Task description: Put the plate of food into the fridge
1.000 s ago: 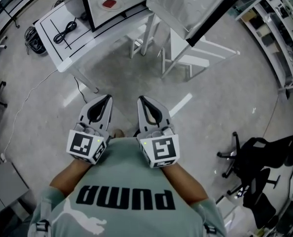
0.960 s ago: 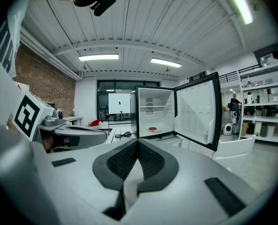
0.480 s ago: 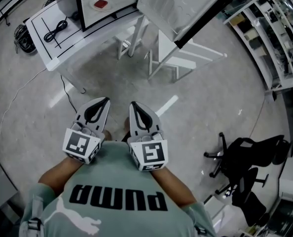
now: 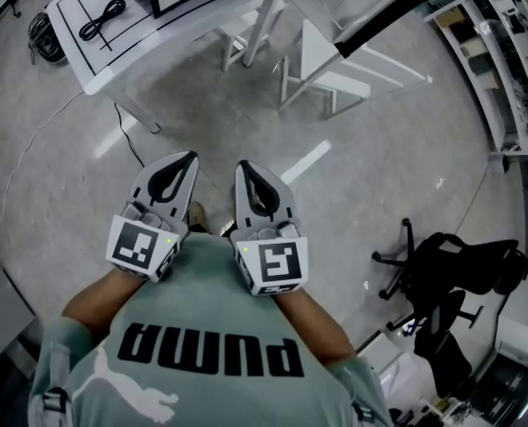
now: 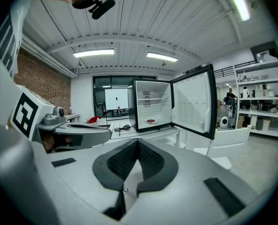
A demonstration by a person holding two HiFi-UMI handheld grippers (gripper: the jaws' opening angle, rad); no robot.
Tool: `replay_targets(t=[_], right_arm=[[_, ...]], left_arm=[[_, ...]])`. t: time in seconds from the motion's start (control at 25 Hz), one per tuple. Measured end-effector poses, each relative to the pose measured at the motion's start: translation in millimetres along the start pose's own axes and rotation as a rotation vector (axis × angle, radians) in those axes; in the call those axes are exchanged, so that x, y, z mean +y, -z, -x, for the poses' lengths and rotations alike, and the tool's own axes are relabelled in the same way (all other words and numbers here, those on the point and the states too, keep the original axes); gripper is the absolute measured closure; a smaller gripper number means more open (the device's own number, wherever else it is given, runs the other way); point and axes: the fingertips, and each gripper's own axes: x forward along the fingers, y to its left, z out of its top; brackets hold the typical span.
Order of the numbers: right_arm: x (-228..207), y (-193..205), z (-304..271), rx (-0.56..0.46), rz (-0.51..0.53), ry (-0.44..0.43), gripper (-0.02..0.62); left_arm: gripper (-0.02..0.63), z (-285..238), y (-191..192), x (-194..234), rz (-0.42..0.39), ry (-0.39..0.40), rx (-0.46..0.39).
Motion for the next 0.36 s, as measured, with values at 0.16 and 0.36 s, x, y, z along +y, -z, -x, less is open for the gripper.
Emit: replay_targets(t=[0.16, 0.36], right_arm=[[1.2, 3.3, -4.1, 0.006, -0.002, -0.005, 0.592], [0.0, 6.6, -6.9, 0.011, -0.008, -0.001, 0.592]], left_arm=[[0.600, -1.5, 4.0, 2.6, 0.007, -0.001, 0.007], [0.600, -1.9, 8.1, 6.2, 0.012, -0.001, 0.011]])
